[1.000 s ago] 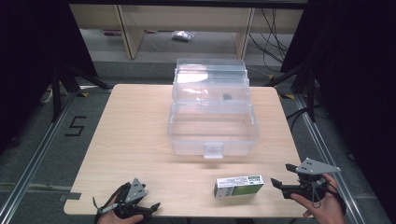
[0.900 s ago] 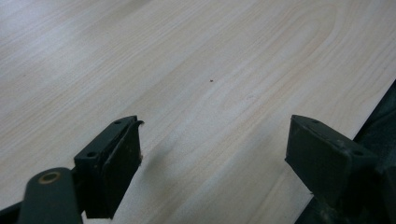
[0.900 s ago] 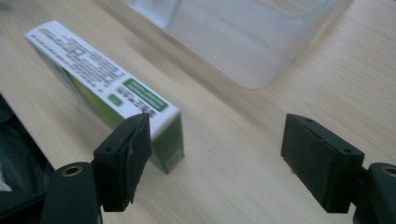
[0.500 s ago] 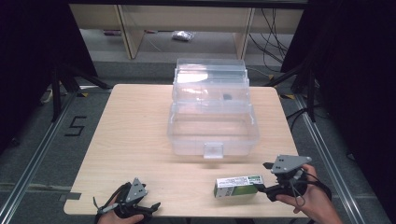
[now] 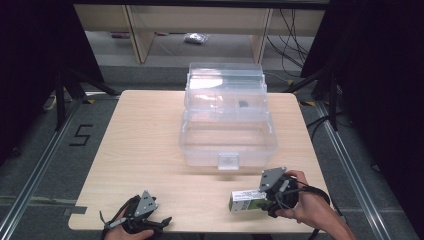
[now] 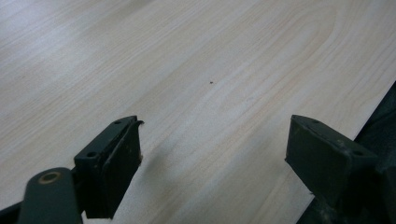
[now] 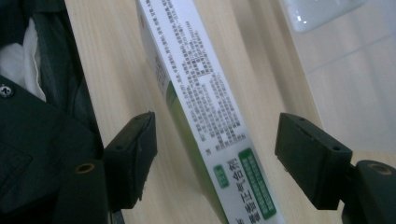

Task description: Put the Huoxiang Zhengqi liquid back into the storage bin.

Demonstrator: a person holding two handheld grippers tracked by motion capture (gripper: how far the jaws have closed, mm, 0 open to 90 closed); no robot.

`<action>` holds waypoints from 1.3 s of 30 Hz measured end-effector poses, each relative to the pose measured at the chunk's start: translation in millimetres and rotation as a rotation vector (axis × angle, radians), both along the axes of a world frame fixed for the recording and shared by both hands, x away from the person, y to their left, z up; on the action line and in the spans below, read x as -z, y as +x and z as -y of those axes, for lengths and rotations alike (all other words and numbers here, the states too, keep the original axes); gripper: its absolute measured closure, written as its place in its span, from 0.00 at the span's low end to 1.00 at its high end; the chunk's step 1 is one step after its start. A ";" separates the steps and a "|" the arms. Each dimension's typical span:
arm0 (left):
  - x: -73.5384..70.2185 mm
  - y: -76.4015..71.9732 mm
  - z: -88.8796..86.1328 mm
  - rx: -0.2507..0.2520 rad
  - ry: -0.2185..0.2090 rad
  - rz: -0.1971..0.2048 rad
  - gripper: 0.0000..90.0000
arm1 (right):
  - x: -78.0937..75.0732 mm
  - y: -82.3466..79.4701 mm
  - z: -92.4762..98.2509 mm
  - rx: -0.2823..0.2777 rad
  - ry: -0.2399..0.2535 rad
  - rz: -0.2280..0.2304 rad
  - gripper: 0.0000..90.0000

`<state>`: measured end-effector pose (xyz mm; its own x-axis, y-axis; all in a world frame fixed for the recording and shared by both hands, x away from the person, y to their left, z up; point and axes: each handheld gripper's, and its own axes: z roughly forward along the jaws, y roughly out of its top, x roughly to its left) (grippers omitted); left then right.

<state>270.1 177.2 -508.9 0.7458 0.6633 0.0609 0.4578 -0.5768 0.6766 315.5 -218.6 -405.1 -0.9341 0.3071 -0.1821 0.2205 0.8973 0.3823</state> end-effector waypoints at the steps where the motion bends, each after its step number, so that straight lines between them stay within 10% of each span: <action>1: 0.4 -0.1 0.0 -0.007 -0.001 -0.005 0.19 | 1.1 1.1 -2.6 -0.006 -0.013 -0.005 0.35; 25: -0.5 -0.7 0.2 -0.007 -0.003 -0.009 0.20 | 22.4 23.8 -36.9 -0.086 -0.261 -0.121 0.52; 39: 1.4 -1.3 2.3 -0.033 -0.036 0.001 0.19 | 23.9 25.7 -42.4 -0.123 -0.295 -0.190 0.66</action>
<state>268.8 175.0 -510.3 0.7233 0.6895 0.0374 0.4758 -0.5369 0.6967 341.2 -176.2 -429.1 -0.9863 0.1509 -0.0660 0.1466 0.9870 0.0657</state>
